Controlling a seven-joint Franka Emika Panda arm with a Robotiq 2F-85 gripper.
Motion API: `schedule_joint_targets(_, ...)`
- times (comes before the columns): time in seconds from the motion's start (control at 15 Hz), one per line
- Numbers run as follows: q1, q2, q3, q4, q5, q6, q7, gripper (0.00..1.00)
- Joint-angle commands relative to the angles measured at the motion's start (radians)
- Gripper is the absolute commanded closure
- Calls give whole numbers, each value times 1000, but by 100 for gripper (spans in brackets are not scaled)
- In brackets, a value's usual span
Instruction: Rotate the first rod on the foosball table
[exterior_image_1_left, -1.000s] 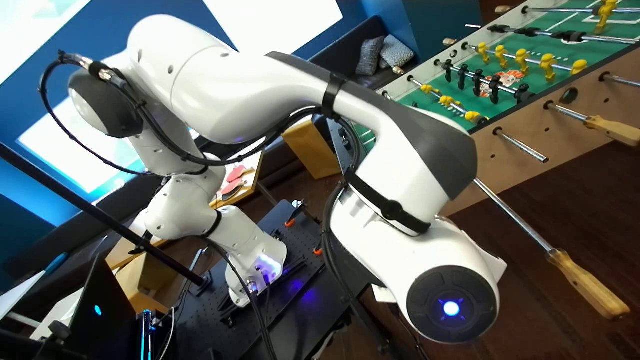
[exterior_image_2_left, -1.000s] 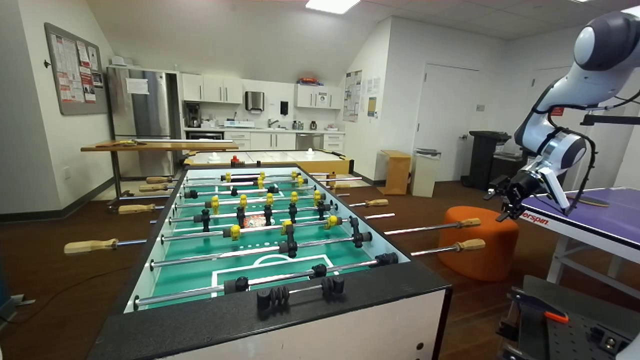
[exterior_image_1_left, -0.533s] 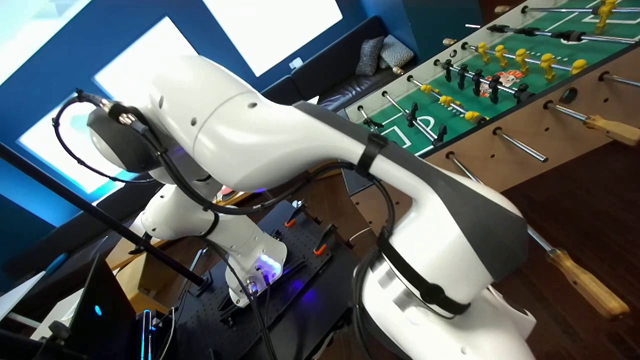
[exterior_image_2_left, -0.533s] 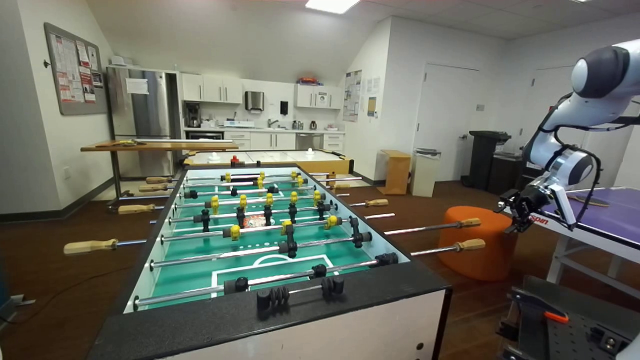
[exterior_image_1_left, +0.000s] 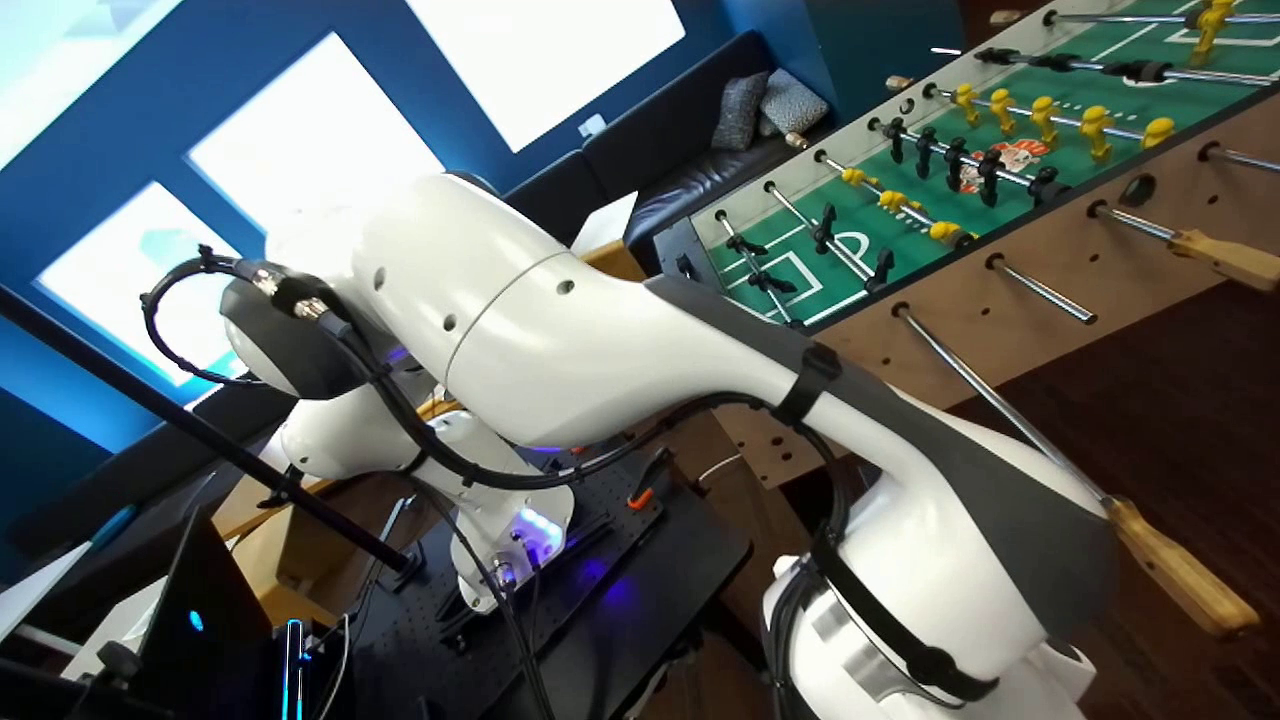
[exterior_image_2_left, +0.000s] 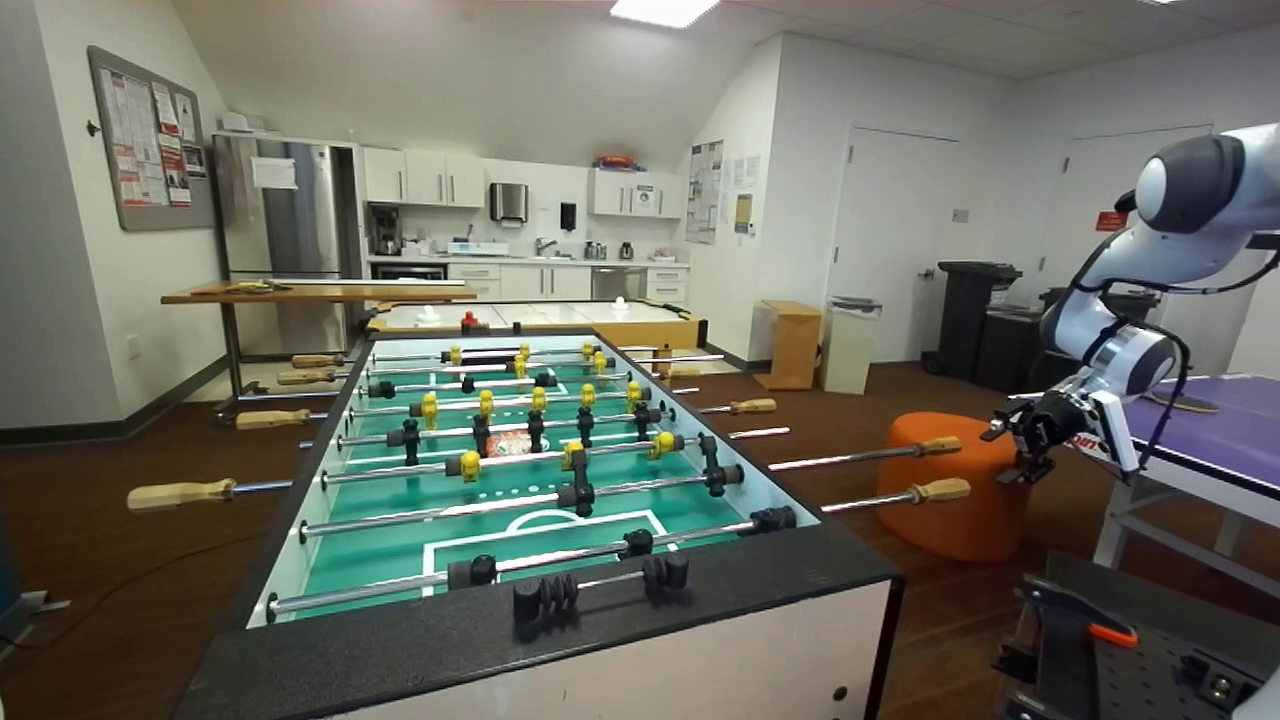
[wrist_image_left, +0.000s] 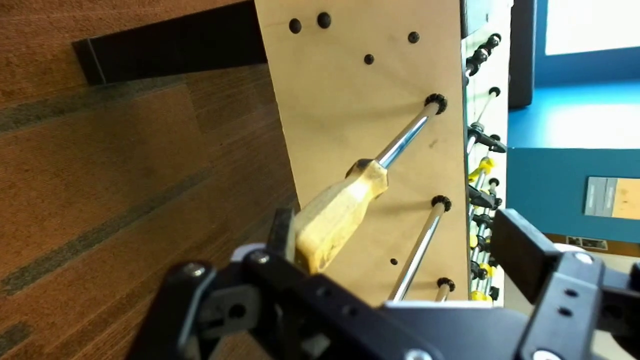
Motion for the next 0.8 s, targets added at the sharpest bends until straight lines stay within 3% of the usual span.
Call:
schedule_joint_targets(0.0, -14, 7, 22, 6, -11, 1, 7, 0)
schedule_joint_targets(0.73, -105, 159, 95, 102, 38, -29, -90, 0)
